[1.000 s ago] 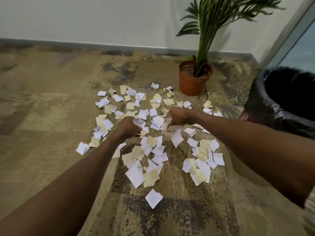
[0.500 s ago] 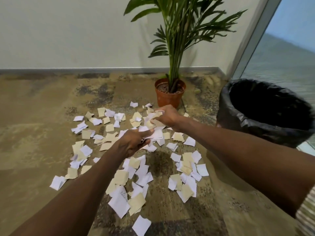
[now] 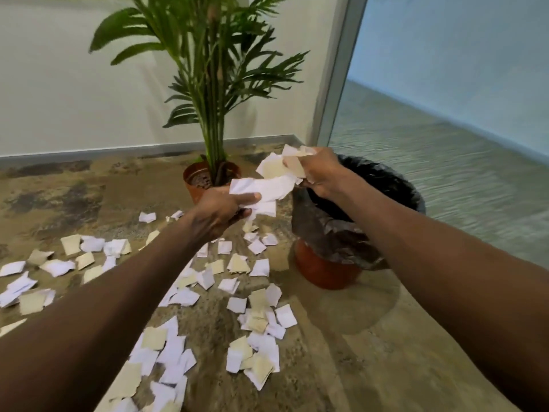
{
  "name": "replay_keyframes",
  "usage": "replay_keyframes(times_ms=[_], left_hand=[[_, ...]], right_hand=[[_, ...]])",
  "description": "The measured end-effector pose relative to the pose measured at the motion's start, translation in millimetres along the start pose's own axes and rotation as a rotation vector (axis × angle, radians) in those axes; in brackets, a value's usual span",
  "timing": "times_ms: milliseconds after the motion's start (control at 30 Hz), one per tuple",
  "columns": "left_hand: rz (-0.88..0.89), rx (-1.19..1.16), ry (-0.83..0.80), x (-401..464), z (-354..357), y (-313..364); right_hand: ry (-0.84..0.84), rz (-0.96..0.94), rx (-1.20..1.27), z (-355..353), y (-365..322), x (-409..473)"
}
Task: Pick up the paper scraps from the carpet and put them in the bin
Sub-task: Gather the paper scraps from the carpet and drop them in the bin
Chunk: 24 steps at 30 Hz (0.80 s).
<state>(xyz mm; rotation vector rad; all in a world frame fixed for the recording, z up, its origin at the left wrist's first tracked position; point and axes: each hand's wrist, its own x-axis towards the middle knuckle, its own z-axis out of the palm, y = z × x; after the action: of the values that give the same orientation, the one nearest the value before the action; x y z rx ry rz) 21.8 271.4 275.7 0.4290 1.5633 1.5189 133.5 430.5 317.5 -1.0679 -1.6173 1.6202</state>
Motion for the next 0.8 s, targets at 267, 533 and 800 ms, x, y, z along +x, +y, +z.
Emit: replay_keyframes(times_ms=[267,533,800], left_hand=[[0.119,0.215,-0.034,20.1,110.1,40.7],[0.092,0.121,-0.228,26.4,150.0,46.1],[0.17,-0.119,-0.044,26.9,74.8,15.7]], right_hand=[[0.421,0.087,-0.111,-97.4,-5.0,16.5],[0.308,0.275,-0.117,-103.0,-0.7,9.2],[0.433,-0.063,-0.409,-44.3,-4.0,5.2]])
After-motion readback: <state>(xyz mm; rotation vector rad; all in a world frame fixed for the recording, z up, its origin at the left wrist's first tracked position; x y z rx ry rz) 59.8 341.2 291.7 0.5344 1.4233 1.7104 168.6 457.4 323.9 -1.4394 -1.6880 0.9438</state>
